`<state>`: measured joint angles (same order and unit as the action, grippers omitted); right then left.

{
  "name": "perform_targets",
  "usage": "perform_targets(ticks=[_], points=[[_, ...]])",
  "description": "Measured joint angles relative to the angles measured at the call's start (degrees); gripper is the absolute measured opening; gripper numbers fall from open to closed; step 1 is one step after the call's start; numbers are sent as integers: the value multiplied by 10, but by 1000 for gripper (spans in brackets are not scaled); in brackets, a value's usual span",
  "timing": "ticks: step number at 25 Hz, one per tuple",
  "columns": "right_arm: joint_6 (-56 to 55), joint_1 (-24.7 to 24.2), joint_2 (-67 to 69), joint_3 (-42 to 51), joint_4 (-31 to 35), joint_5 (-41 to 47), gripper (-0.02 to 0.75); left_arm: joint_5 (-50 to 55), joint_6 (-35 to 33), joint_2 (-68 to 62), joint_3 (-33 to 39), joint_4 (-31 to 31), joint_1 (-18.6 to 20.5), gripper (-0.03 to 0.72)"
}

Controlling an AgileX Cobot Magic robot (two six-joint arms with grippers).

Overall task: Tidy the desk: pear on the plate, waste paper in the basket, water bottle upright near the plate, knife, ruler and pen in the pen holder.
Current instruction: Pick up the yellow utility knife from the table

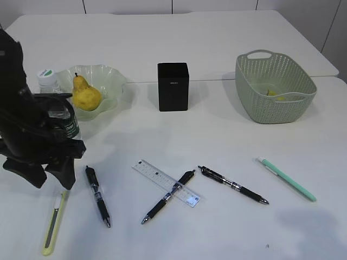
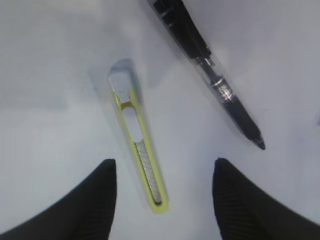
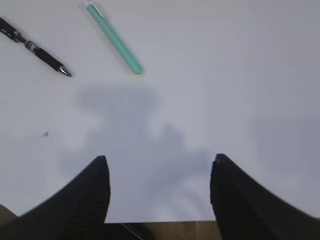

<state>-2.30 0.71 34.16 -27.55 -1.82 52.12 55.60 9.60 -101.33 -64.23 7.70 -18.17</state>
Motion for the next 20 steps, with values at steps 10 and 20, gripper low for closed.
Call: perform_targets(ticks=[10,20], points=[[1,0,0,0,0,0,495,-10,1,-29,-3,-25,0,410],[1,0,0,0,0,0,496,-10,4,-49,-5,-25,0,426]])
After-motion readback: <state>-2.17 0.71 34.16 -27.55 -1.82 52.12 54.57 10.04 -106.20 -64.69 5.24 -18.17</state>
